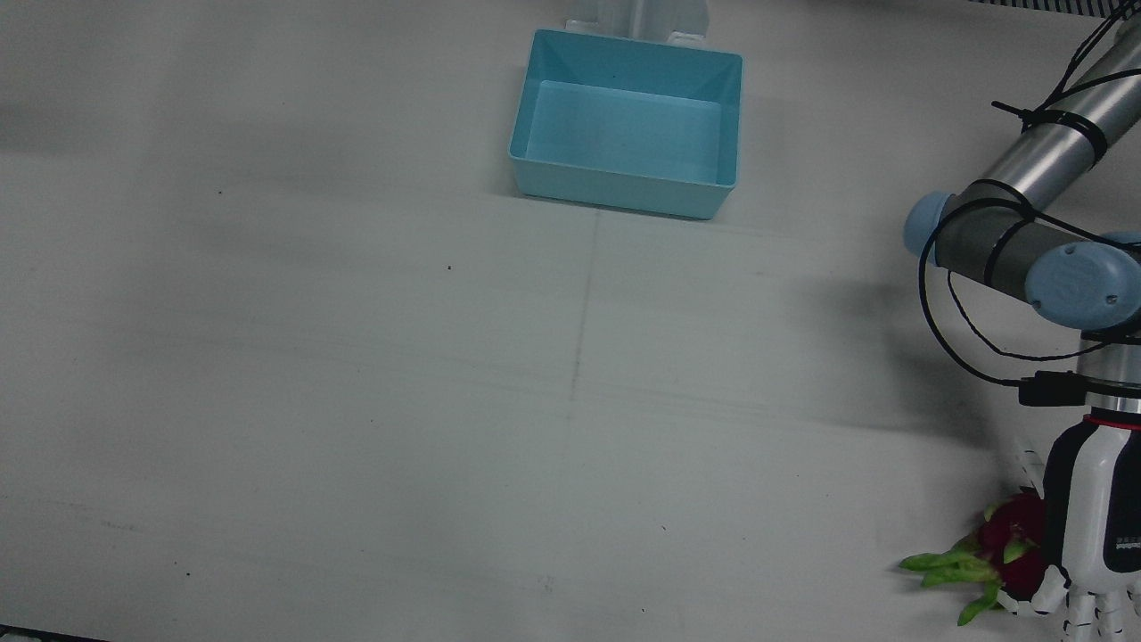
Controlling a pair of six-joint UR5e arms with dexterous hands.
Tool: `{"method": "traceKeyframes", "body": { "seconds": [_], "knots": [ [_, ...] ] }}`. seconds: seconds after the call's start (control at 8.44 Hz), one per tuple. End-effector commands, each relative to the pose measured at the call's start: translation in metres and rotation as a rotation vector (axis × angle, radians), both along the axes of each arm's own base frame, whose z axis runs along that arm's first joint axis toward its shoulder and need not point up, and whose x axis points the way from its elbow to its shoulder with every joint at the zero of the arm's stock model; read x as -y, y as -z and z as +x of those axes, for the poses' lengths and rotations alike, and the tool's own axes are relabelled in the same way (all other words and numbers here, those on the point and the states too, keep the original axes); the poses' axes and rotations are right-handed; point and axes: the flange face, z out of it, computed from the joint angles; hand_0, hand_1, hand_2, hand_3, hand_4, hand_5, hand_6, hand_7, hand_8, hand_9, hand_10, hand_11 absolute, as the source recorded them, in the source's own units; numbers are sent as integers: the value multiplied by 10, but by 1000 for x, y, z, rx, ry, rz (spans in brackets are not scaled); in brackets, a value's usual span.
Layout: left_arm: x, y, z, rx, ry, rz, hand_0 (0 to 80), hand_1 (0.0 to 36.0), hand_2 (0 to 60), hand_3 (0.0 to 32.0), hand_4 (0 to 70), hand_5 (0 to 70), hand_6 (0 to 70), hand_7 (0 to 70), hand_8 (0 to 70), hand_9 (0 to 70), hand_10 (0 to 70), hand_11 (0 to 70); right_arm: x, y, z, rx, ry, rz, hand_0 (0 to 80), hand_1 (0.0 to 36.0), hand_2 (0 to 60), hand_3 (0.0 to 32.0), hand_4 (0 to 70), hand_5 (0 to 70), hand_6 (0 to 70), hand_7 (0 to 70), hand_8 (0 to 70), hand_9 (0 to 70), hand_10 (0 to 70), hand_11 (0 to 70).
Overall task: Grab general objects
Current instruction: 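Close the left hand's fingers around the dragon fruit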
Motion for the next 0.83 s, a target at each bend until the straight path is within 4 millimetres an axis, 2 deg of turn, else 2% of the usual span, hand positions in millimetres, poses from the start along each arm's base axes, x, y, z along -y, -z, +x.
{"method": "traceKeyframes", "body": {
  "seconds": [0.0,0.12,0.24,0.36,0.47,0.59,0.71],
  "knots": [
    [-2,-2,-3,19,29,3,800,263,0,320,0,523,0,76,62,1,0,0,0,0,1,0,-1,0,0,0,0,0,0,0,0,0,0,0,0,0],
    [-2,-5,-2,22,29,0,800,280,0,320,0,601,0,92,77,4,0,0,0,0,0,-2,-1,0,0,0,0,0,0,0,0,0,0,0,0,0],
    [-7,-6,10,26,12,-1,800,296,0,320,0,691,0,126,94,11,0,14,0,0,0,0,1,0,0,0,0,0,0,0,0,0,0,0,0,0],
    [-8,-7,13,32,21,3,800,303,0,320,0,700,0,143,98,14,6,40,0,0,0,-2,-1,0,0,0,0,0,0,0,0,0,0,0,0,0],
    [-12,-8,21,36,10,1,800,334,0,320,0,700,0,153,87,16,55,118,0,0,0,0,-1,0,0,0,0,0,0,0,0,0,0,0,0,0],
    [-13,-10,23,40,8,-1,800,360,30,272,0,700,12,248,123,35,142,247,0,0,1,0,-2,0,0,0,0,0,0,0,0,0,0,0,0,0],
    [-13,-9,22,42,10,-4,800,360,50,262,0,700,31,275,140,47,155,266,0,0,1,0,-1,0,0,0,0,0,0,0,0,0,0,0,0,0]
  ]
}}
